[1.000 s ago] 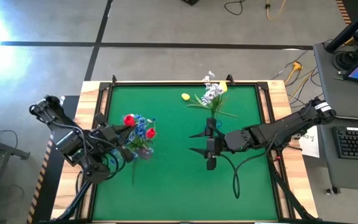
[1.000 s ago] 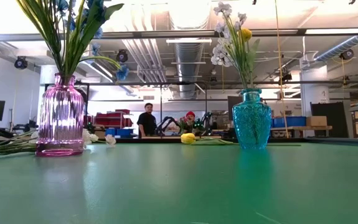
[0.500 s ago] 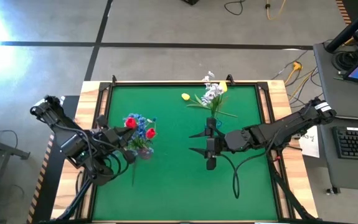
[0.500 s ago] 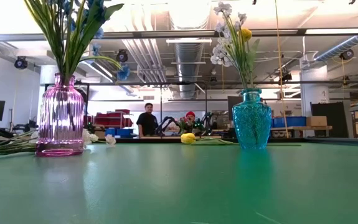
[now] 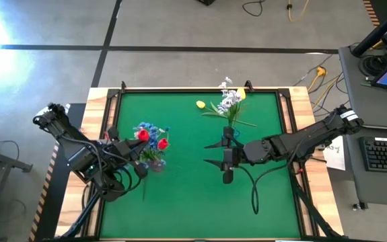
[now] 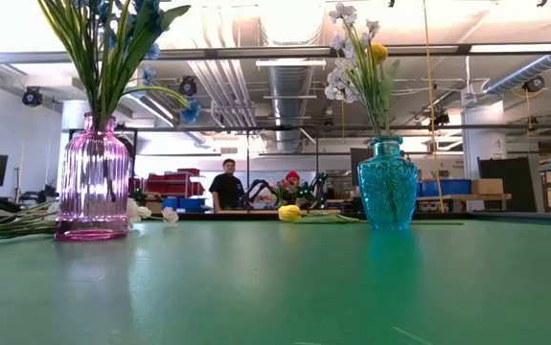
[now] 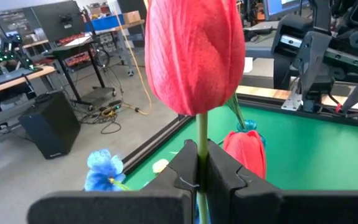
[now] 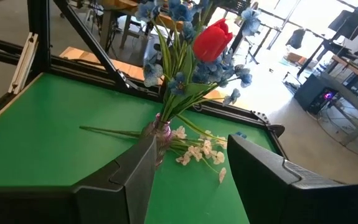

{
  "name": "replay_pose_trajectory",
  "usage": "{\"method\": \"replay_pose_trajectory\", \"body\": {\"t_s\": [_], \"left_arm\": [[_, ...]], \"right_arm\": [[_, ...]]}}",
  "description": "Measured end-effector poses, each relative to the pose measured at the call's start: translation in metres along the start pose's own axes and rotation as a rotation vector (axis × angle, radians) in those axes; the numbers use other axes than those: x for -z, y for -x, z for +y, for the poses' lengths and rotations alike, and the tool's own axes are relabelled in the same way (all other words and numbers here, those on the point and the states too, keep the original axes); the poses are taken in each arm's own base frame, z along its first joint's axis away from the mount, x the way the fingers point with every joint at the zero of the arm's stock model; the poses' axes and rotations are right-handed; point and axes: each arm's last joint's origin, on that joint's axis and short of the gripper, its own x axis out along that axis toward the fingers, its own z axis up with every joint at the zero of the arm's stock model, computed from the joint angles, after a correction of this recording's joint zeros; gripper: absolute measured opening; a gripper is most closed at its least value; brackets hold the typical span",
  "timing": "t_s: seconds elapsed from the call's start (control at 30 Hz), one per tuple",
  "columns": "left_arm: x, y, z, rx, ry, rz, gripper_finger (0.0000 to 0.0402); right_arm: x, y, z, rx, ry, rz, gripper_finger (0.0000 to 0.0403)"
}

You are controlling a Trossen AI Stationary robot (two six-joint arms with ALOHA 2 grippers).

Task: Sort flowers into vase by color
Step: Put the red tulip into the violet vase

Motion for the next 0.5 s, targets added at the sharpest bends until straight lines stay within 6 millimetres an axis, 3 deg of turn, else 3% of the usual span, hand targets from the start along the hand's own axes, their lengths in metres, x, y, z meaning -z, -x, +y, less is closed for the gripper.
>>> {"method": "replay_pose_trajectory", "body": {"t_s": [0.5], "left_arm": [[0.0048,-0.0015,-0.0061,0.011,-0.009,0.018,0.0000]], "right_arm": [[0.0001,0.0000,0.0000,0.000,-0.009,0.001,0.0192]]}}
